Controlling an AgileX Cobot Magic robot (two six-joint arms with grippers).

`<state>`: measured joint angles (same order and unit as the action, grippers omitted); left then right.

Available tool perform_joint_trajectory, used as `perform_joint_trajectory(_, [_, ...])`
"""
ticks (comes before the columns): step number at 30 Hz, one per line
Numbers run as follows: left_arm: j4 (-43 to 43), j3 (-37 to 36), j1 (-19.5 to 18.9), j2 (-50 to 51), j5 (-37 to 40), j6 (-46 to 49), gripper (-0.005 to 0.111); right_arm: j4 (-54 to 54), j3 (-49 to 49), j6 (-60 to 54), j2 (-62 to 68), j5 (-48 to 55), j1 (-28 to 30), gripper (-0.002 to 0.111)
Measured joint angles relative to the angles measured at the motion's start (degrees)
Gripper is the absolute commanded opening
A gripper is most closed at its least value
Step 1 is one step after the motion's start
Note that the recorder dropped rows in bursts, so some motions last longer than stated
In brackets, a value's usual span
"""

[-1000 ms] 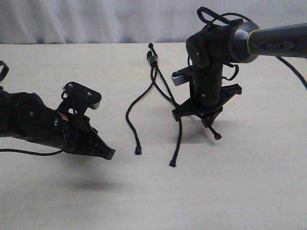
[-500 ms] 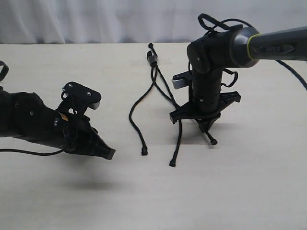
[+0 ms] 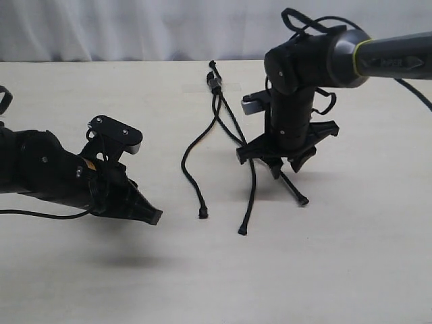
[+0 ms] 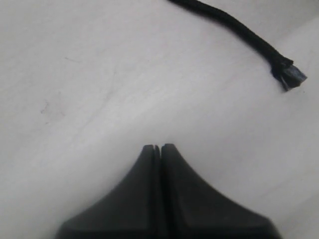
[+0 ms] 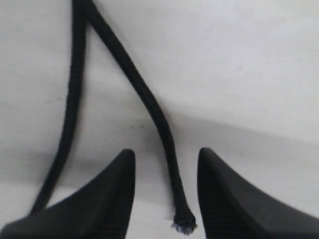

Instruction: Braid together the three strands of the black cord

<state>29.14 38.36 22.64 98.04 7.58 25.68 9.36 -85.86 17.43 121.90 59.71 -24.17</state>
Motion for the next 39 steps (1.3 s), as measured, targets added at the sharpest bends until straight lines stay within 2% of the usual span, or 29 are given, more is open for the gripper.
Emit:
perform_joint_trajectory(12, [0.00,0.00,0.00,0.00,-0.47,0.00,0.000,-14.13,0.02,-0.20,-3.72,-2.76,0.00,0.040])
perform_joint_trajectory(30, [-0.11,0.00,0.00,0.00,-2.36,0.00,0.000,-14.77,3.29,-0.20,1.06,-5.56,-2.96,0.039])
perform_joint_trajectory(32, [-0.11,0.00,0.00,0.00,-2.36,0.00,0.000,-14.67,3.29,-0.20,1.46,-5.66,-3.01,0.036])
perform_joint_trajectory(38, [-0.11,0.00,0.00,0.00,-2.36,0.00,0.000,-14.02,3.29,-0.06,1.81,-5.68,-3.01,0.004])
perform_joint_trajectory(39, [-0.11,0.00,0.00,0.00,-2.36,0.00,0.000,-13.89,3.17,-0.06,1.93,-5.68,-3.01,0.004])
